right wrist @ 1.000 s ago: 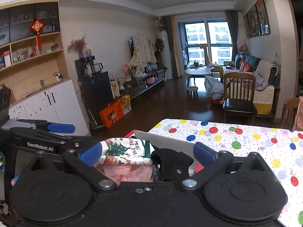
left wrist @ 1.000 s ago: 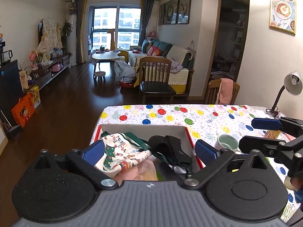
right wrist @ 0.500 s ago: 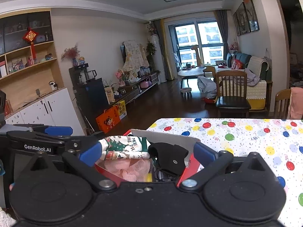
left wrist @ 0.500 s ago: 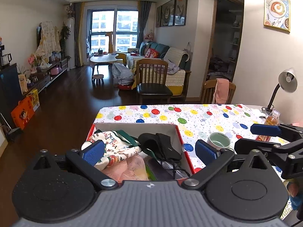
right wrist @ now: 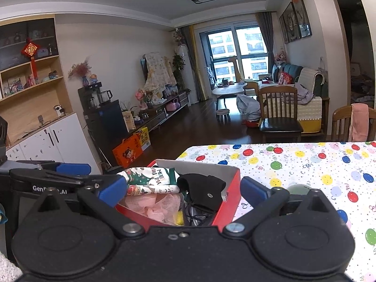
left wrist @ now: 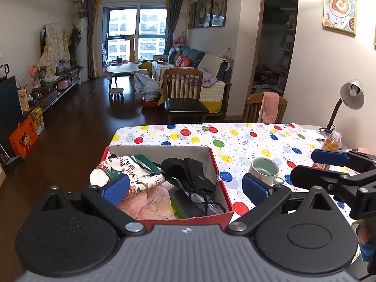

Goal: Organize soft objects

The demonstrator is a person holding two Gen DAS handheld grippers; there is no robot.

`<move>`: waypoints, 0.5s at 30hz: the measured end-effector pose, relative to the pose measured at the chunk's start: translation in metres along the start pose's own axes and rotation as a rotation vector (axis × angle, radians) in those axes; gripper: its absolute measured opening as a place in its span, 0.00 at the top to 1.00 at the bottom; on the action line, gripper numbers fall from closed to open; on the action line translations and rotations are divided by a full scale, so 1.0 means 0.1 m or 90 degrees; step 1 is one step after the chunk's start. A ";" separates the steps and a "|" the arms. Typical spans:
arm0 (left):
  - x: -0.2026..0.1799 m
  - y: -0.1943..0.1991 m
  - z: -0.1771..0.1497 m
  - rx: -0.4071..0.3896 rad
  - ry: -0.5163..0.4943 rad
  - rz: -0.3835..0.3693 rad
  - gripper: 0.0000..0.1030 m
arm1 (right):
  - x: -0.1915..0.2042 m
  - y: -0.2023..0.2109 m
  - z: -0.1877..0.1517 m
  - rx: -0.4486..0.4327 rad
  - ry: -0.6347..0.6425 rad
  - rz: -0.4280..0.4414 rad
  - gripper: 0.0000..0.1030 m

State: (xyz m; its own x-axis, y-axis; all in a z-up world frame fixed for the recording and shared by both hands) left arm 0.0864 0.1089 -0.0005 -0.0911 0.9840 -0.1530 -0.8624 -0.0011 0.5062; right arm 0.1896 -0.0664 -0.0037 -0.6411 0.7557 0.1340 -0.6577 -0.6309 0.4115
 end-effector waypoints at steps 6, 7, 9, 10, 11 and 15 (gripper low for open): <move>-0.01 0.01 0.01 -0.006 -0.005 0.001 0.01 | 0.01 0.01 -0.01 -0.002 -0.003 -0.007 0.00; -0.02 0.00 0.01 -0.006 -0.007 0.002 0.01 | 0.01 0.01 -0.01 -0.003 -0.004 -0.006 0.00; -0.01 0.01 0.01 -0.008 -0.008 0.000 0.01 | 0.01 0.00 -0.01 -0.003 -0.003 -0.004 0.00; -0.01 0.01 0.02 -0.008 -0.009 0.001 0.01 | 0.01 0.01 -0.02 -0.002 -0.003 -0.006 0.00; -0.01 0.01 0.02 -0.009 -0.010 0.001 0.01 | 0.00 0.01 -0.02 -0.002 -0.003 -0.007 0.00; -0.01 0.02 0.02 -0.009 -0.012 0.000 0.01 | -0.01 0.01 -0.02 -0.002 -0.004 -0.009 0.00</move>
State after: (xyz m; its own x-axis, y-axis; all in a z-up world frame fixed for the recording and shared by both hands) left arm 0.0860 0.1085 0.0025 -0.0820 0.9873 -0.1364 -0.8696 -0.0040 0.4938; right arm 0.1886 -0.0680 -0.0053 -0.6289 0.7659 0.1338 -0.6680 -0.6203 0.4111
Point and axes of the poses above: each gripper's, at about its wrist camera, not at the fingertips, and y roughly against the way its jaws point, x to its left, z to its top, the point moved 2 cm from there along -y, roughly the way its jaws point, and after that the axes turned 9 degrees about -z, right-handed, at the moved point
